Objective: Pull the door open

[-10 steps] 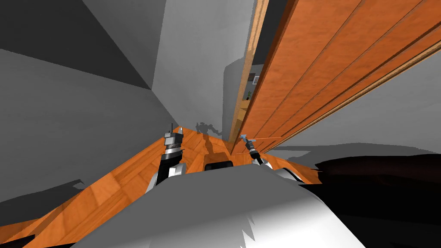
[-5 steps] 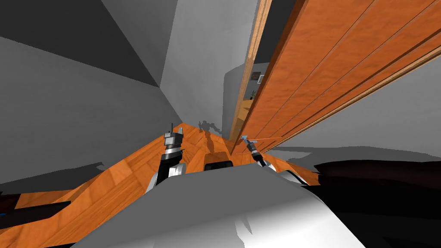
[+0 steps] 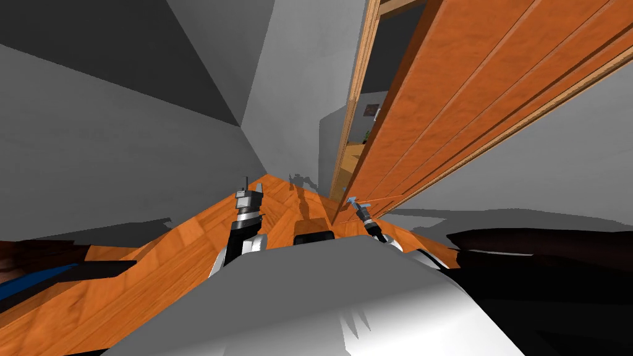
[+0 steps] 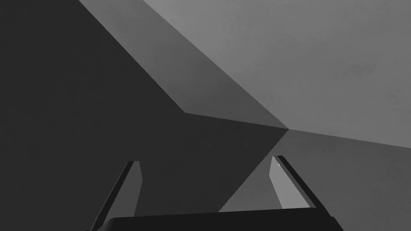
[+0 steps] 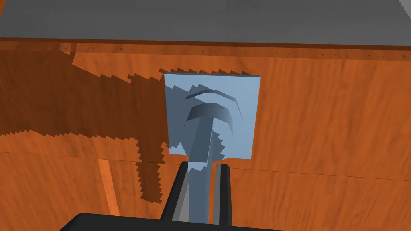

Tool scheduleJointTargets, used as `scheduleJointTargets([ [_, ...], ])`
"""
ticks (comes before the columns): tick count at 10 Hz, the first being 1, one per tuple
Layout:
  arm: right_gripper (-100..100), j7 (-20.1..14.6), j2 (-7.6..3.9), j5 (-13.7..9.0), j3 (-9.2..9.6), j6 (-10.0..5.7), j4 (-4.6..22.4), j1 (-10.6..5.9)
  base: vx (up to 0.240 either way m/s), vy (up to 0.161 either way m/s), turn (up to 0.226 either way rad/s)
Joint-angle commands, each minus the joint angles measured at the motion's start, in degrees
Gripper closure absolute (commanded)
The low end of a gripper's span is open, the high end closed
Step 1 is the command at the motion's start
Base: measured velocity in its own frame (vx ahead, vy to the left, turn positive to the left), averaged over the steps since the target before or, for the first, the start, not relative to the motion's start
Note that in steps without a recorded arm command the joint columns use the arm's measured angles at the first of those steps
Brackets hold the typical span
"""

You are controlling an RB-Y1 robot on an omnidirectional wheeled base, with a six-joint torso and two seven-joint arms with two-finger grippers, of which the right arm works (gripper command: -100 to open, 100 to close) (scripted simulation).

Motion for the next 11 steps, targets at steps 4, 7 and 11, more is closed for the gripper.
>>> scheduleJointTargets([
  [4, 100, -0.7, -0.49, 0.1, 0.59, -3.26, 2.7, 0.14, -0.097, -0.046, 0.119],
  [7, 100, -1.0, -0.94, 0.0, 0.79, -4.68, 3.1, 0.88, -0.16, -0.071, 0.104],
  [11, 100, -1.8, -2.04, -0.1, 1.27, -8.16, 4.5, 2.71, -0.193, -0.077, 0.178],
])
